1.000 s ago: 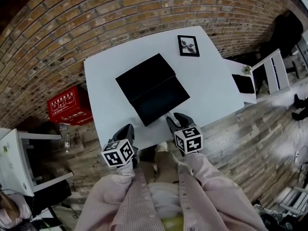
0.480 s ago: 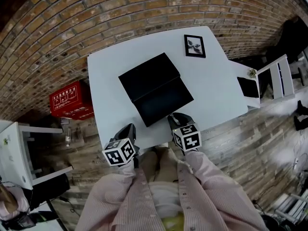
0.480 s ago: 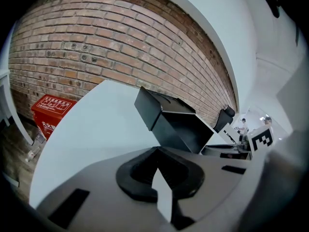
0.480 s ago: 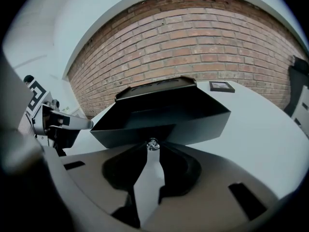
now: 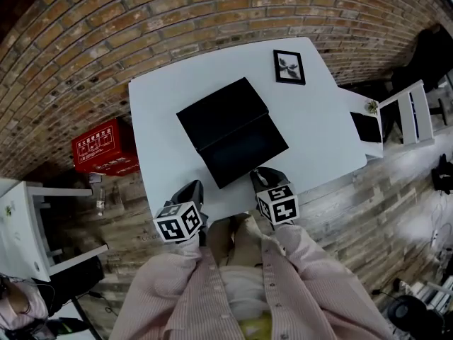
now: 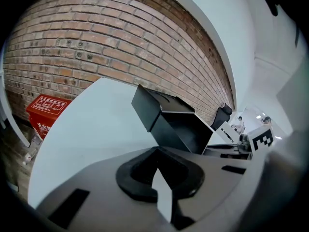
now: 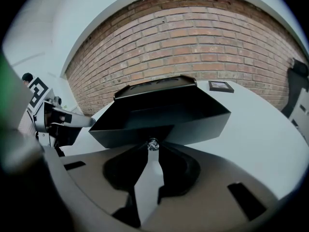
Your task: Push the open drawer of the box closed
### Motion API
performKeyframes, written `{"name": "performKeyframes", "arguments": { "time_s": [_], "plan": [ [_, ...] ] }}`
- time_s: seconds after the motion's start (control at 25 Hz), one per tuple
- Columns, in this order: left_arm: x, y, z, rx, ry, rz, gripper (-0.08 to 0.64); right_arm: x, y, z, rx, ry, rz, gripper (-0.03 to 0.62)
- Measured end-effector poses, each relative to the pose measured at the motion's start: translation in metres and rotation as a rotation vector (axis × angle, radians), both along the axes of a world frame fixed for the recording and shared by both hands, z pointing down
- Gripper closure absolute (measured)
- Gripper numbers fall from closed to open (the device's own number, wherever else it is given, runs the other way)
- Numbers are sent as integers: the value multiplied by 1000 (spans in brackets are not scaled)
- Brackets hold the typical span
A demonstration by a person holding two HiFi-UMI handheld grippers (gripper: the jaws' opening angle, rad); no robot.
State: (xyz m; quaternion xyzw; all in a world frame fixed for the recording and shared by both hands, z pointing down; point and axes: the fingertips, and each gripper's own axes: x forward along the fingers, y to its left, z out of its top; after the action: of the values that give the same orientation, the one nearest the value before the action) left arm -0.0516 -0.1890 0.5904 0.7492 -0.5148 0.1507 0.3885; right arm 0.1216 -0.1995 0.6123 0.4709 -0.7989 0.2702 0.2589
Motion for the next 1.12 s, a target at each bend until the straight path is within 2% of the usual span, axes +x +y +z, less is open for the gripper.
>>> {"name": "performKeyframes", "arguments": {
  "time_s": [0.24,1.12],
  "plan": [
    [4,-7,1,0,-12,34,565,0,0,0,-9,4,10,518],
    [10,-36,-6,21,-12,53,565,-1,-15,-6,-2,6,20,518]
  ]
}}
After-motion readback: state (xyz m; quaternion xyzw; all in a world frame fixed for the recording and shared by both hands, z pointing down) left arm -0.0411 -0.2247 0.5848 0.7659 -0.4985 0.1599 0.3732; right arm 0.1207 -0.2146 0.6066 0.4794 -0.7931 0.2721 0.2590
